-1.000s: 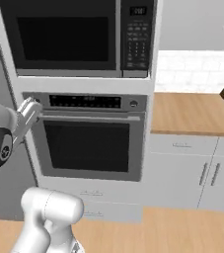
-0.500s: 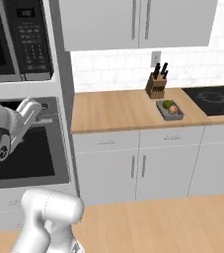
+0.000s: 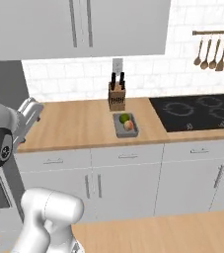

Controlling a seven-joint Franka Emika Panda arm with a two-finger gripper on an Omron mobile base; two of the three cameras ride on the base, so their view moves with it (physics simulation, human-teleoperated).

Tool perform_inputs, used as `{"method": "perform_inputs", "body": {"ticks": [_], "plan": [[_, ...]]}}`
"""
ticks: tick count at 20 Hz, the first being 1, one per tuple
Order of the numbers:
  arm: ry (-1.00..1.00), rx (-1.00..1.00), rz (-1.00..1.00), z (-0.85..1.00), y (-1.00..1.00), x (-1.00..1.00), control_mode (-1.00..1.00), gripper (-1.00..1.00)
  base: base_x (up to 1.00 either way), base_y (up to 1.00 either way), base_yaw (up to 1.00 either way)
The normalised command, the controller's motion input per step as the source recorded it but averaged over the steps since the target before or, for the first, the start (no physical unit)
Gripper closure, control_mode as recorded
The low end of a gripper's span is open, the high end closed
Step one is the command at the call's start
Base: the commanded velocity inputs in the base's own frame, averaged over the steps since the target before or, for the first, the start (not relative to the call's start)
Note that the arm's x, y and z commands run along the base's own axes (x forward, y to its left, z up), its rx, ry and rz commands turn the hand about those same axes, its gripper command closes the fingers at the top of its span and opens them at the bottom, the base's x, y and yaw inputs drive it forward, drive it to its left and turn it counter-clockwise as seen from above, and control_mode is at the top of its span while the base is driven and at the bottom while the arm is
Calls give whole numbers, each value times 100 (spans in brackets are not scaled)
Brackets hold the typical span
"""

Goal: Take the meat container that has the steak and place it on the second highest rack of the freezer. Then take the vegetable container that has the lime and onion and place it on the highest rack of the freezer.

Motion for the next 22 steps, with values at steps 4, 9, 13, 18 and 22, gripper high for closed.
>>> {"method": "perform_inputs", "body": {"ticks": [4, 9, 13, 18, 22], "plan": [[0, 0, 0, 0, 0, 0, 100, -100, 97, -100, 11], [0, 0, 0, 0, 0, 0, 100, -100, 30, -88, 29], [0, 0, 0, 0, 0, 0, 100, -100, 7, -68, 42], [0, 0, 0, 0, 0, 0, 100, -100, 57, -40, 10], [0, 0, 0, 0, 0, 0, 100, -100, 66, -20, 2]]}}
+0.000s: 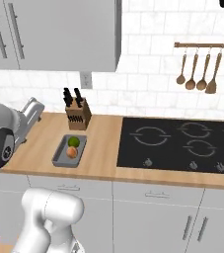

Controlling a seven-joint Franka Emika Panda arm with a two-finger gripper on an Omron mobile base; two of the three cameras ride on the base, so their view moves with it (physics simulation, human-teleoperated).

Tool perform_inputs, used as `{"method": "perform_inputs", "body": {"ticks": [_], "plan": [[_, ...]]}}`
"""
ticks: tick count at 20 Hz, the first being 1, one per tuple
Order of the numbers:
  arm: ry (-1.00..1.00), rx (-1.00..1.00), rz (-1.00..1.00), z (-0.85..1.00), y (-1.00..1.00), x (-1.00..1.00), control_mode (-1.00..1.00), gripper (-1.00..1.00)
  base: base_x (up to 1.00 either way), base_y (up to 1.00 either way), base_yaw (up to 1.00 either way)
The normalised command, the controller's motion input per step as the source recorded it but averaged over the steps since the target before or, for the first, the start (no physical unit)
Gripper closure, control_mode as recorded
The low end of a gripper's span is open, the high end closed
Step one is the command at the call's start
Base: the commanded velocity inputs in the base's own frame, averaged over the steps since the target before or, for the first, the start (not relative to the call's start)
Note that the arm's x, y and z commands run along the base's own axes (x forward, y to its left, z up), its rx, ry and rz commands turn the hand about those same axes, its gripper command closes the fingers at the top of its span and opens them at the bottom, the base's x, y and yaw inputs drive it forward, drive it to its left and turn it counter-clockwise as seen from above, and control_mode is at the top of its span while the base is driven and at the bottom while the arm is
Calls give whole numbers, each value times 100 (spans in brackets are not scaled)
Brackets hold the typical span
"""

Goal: Take the meat container that has the steak and place it on the second highest rack of the freezer. Then take the vegetable container that has the lime and onion and place it on the highest rack of the freezer.

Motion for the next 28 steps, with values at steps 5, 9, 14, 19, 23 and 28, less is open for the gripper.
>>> {"method": "perform_inputs", "body": {"ticks": [5, 9, 14, 19, 23, 28], "plan": [[26, 2, 20, -18, -22, 48, -100, -100, 10, 0, 2], [62, -3, 29, -92, -13, 94, -100, -100, 0, 0, 0], [49, -17, 26, -100, -3, 79, -100, -100, 0, 0, 0], [5, 0, 43, -92, -5, 37, -100, -100, 0, 0, 0], [-17, -2, 35, -71, 42, 3, -100, -100, 0, 0, 0], [2, -3, 26, -78, 17, 55, -100, -100, 0, 0, 0]]}}
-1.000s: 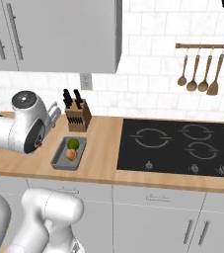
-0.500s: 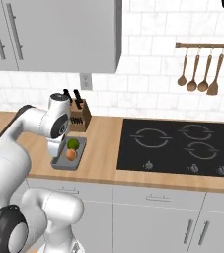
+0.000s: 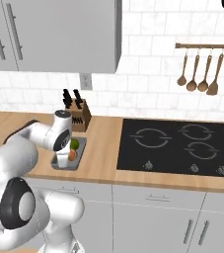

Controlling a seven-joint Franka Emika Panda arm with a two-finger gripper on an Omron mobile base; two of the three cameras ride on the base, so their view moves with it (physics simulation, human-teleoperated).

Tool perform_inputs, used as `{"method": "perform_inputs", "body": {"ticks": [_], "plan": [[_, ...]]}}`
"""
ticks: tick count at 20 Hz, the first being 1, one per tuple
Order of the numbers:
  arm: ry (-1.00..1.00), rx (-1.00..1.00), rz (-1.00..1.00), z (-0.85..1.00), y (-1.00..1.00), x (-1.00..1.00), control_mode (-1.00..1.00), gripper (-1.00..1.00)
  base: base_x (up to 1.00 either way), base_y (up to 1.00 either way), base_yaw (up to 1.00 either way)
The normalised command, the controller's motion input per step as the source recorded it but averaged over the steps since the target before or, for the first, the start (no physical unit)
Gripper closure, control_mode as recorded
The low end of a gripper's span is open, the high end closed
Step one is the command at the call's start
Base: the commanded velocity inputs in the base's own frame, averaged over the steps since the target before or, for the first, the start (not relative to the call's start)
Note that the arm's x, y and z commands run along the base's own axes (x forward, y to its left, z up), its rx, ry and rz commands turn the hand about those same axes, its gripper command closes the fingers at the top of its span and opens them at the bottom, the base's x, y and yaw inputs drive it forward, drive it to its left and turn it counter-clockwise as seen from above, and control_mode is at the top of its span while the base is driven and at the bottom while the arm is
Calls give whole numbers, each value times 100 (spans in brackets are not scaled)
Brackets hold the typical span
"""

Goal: Take the meat container that has the steak and place it on the second highest rack of the freezer. Then take the vegetable container that has the lime and onion and place it on the highest rack of the freezer.

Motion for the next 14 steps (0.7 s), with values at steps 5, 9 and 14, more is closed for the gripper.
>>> {"method": "perform_inputs", "body": {"ticks": [5, 9, 14], "plan": [[15, -5, 11, -58, 21, 45, -100, -100, 0, 0, 0], [1, -9, 11, -1, 36, -23, -100, -100, 0, 0, 0], [0, -3, 2, -23, 1, 0, -100, -100, 0, 0, 0]]}}
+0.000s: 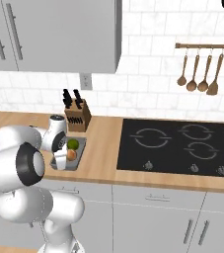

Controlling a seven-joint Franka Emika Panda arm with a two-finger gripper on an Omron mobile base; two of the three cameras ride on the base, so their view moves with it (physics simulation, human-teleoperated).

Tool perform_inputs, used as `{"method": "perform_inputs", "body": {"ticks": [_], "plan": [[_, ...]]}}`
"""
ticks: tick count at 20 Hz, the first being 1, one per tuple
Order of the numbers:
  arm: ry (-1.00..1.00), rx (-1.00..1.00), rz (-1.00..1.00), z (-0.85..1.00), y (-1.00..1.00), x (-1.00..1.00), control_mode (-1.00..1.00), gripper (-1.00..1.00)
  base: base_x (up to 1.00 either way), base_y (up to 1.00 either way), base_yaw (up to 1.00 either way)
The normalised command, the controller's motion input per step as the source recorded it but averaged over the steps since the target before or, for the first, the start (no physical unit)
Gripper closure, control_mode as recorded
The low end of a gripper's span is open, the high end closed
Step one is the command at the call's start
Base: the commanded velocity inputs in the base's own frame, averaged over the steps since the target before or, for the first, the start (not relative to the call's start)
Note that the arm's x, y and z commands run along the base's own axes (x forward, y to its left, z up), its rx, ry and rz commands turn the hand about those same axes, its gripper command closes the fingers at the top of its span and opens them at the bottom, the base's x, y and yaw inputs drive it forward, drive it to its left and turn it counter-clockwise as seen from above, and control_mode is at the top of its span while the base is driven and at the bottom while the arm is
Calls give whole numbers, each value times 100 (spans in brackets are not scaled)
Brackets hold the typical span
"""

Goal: Take the meat container that has the steak and place it on the second highest rack of the freezer. Then take the vegetable container that has the lime and onion and place it on the highest rack of the freezer.

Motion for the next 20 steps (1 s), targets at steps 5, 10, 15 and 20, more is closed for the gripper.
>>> {"method": "perform_inputs", "body": {"ticks": [5, 10, 15, 20], "plan": [[-1, 0, -2, -2, -4, -16, -100, -100, 0, 0, 0], [-15, -2, -4, 3, -18, -18, -100, -100, 0, 0, 0], [-1, 0, -1, -15, -31, 1, -100, -100, 0, 0, 0], [0, 0, 0, -23, -10, 27, -100, -100, 0, 0, 0]]}}
